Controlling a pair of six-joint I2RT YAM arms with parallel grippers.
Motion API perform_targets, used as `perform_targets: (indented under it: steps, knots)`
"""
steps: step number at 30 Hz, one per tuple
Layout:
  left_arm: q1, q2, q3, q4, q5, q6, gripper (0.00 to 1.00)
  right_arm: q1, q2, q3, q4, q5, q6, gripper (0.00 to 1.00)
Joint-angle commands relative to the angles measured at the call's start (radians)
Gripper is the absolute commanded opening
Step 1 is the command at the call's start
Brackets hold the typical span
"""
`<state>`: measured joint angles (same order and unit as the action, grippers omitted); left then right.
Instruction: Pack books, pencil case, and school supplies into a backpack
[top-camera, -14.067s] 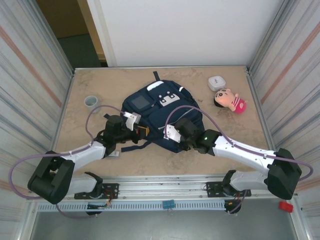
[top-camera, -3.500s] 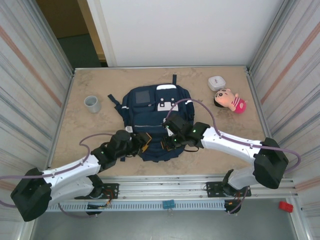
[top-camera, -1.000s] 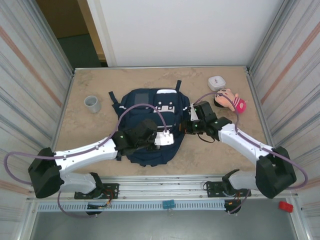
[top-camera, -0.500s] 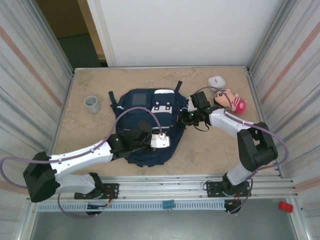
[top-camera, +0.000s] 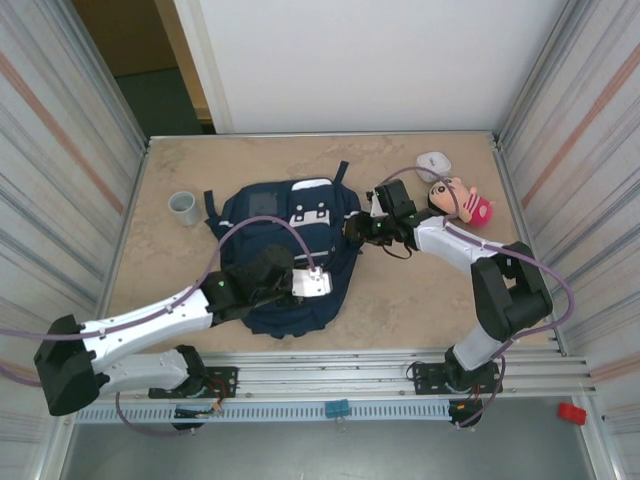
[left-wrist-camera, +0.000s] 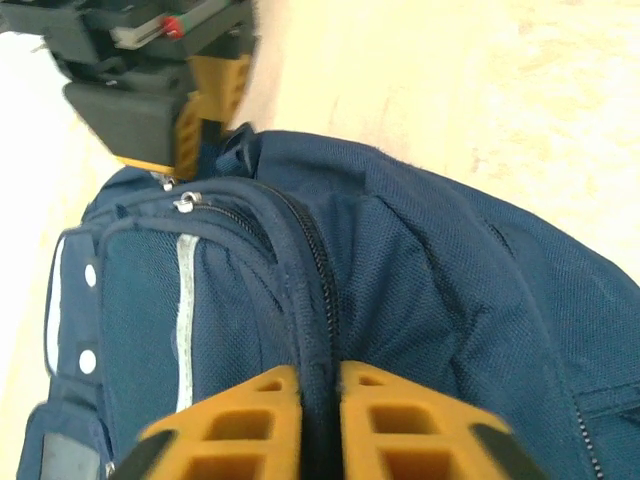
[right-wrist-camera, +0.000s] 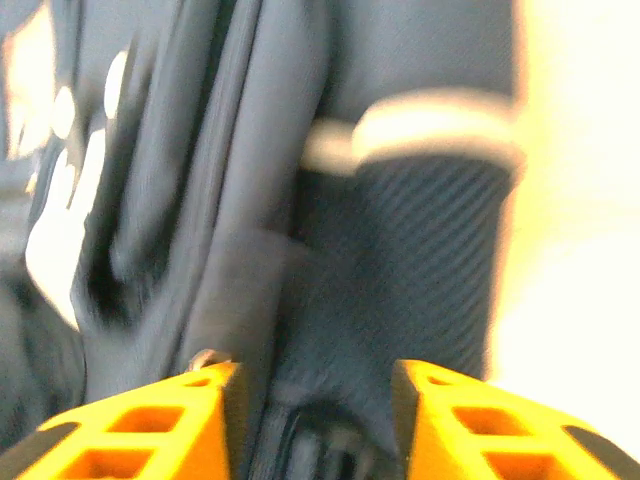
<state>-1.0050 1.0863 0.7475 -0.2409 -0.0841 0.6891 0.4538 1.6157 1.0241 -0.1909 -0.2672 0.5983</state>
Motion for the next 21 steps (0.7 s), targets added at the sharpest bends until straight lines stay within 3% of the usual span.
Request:
perform_targets:
  steps: [1,3,6,11,16,21]
  knots:
    - [-0.030,-0.082,0.015,-0.018,0.118,-0.012,0.48,0.006,-0.030,0.065,-0.014,0.153,-0.081,0.54]
    - [-0.012,-0.104,0.027,-0.043,0.131,-0.025,0.65,0.015,-0.075,0.053,-0.078,0.170,-0.151,0.63]
    - [0.051,-0.140,0.052,-0.091,0.204,-0.057,0.74,0.009,-0.142,0.016,-0.134,0.161,-0.250,0.67]
    - [0.184,-0.139,0.085,-0.181,0.323,-0.030,0.76,-0.017,-0.210,-0.062,-0.052,0.035,-0.300,0.66]
    - [0.220,-0.036,0.158,-0.368,0.258,0.073,0.78,-0.002,-0.210,-0.086,0.081,-0.083,-0.324,0.66]
    - [0.276,-0.016,0.164,-0.429,0.318,0.140,0.80,0.011,-0.193,-0.096,0.153,-0.118,-0.334,0.66]
